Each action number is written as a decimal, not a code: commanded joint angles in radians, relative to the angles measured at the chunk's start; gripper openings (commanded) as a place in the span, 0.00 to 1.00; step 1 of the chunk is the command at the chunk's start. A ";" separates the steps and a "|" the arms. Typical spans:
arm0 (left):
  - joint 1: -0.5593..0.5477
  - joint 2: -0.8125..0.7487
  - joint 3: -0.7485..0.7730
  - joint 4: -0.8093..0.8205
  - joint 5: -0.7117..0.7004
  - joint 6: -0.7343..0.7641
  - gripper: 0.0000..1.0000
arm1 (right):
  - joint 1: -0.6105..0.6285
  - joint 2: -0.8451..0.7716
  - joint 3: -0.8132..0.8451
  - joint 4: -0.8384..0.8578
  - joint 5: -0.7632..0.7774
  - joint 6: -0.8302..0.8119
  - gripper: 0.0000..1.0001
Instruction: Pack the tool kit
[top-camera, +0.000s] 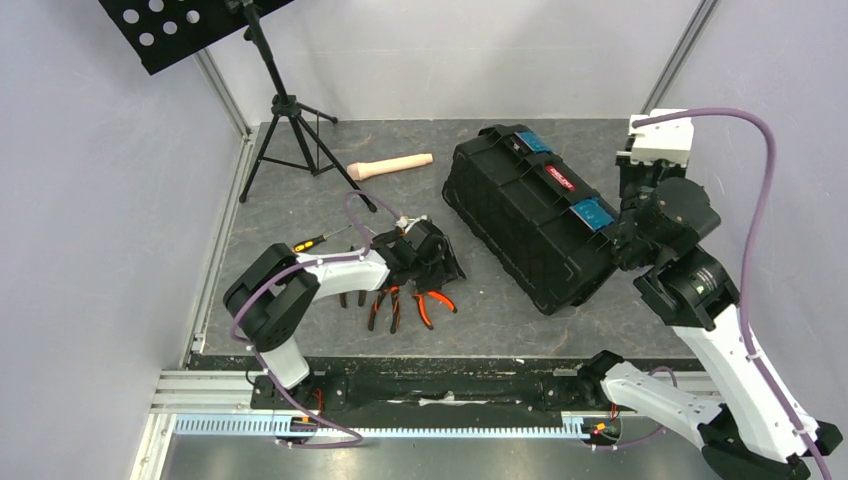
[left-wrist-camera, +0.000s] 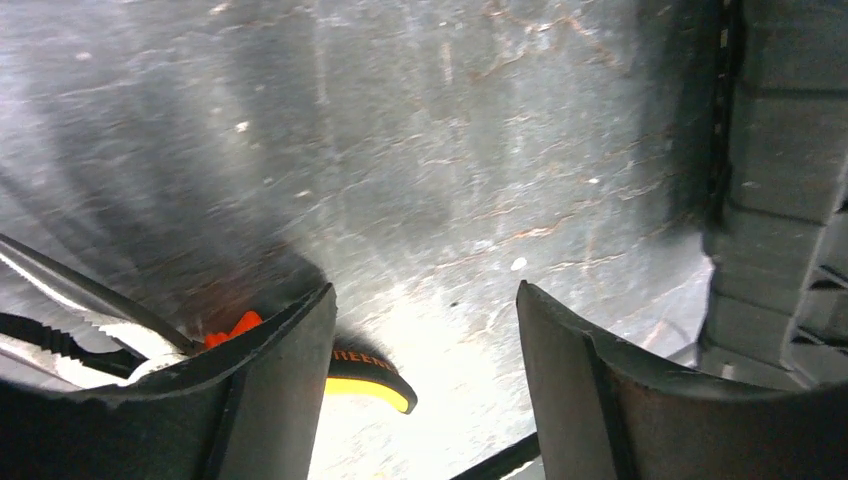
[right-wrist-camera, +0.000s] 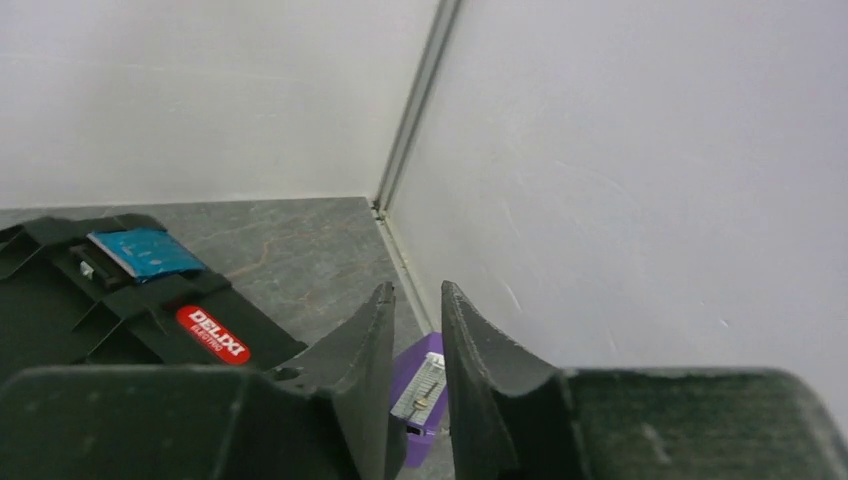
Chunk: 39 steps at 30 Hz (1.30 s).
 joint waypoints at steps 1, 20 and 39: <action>0.003 -0.089 0.020 -0.173 -0.105 0.106 0.76 | 0.003 0.064 0.004 -0.131 -0.117 0.082 0.29; -0.040 0.057 0.802 -0.222 -0.097 0.482 0.75 | -0.052 0.111 -0.136 -0.478 -0.248 0.351 0.52; -0.124 0.327 0.953 -0.357 -0.260 0.953 0.65 | -0.188 0.112 -0.264 -0.375 -0.462 0.301 0.44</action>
